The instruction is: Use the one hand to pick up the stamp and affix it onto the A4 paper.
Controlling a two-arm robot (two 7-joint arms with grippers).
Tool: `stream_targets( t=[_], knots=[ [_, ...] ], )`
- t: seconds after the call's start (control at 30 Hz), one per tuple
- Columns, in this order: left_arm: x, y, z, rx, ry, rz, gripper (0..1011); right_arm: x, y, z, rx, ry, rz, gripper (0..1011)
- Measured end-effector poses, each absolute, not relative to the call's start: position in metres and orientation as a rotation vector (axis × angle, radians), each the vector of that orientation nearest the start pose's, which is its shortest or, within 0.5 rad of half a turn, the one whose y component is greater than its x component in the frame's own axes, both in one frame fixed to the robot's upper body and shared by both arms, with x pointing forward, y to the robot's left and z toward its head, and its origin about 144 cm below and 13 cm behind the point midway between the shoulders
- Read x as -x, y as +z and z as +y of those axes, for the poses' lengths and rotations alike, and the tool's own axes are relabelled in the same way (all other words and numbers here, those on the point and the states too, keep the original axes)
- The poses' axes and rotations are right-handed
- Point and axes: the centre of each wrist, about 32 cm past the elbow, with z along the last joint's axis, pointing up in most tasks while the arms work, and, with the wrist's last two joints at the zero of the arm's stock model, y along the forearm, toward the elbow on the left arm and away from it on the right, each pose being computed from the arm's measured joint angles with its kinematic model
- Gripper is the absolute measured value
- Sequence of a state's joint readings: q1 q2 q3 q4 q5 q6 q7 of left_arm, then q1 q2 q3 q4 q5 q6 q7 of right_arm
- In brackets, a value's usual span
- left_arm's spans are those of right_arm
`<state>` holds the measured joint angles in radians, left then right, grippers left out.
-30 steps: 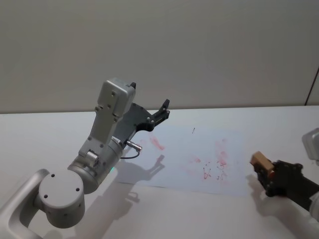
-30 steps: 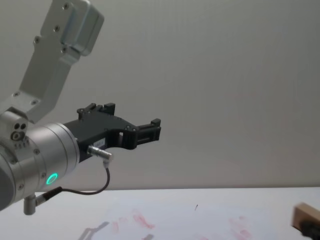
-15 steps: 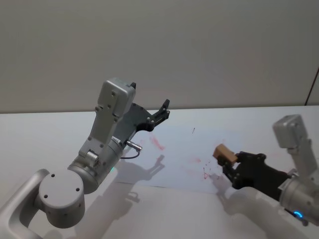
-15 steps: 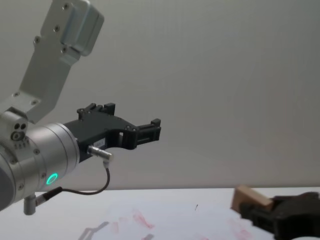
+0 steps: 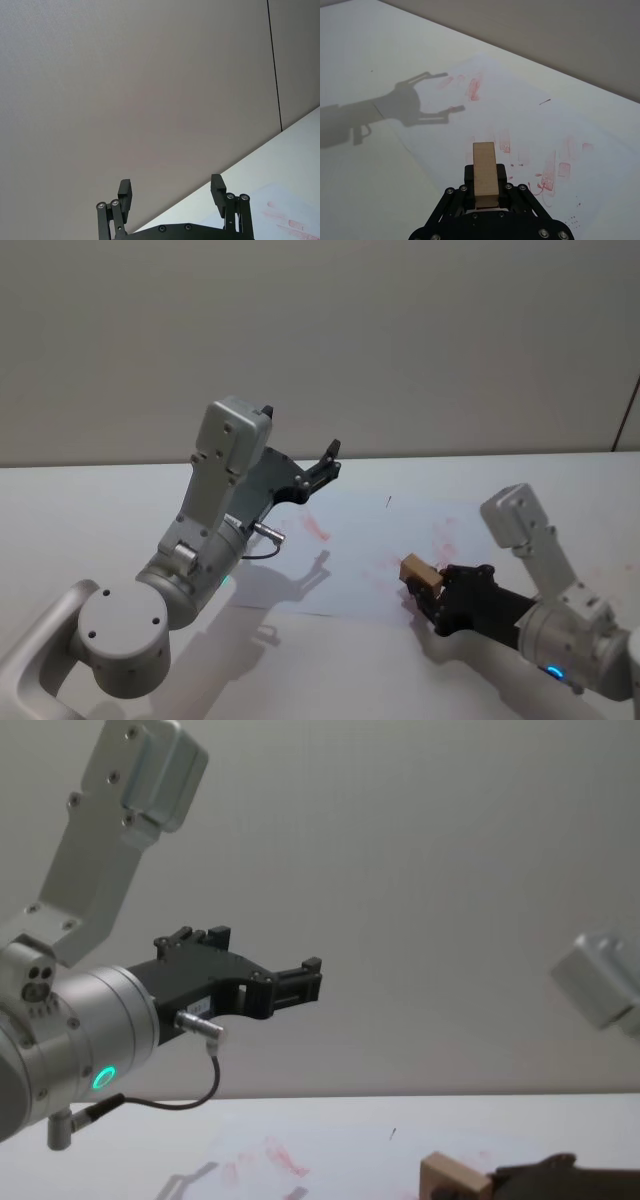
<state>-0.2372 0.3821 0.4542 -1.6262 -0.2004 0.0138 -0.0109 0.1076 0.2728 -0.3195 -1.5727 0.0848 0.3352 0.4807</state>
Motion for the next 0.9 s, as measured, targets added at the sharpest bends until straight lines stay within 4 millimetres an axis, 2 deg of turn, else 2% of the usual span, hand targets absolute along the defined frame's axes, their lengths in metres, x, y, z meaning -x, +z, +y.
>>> stream_targets(
  t=[0.4, 0.9],
  knots=[
    [-0.492, 1.204, 0.198, -0.061, 1.124, -0.268, 1001, -0.483, 1.145, -0.196, 0.444, -0.825, 0.134, 218],
    [-0.492, 1.204, 0.198, -0.061, 1.124, -0.268, 1001, -0.485, 1.141, -0.193, 0.456, -0.838, 0.156, 218]
  ],
)
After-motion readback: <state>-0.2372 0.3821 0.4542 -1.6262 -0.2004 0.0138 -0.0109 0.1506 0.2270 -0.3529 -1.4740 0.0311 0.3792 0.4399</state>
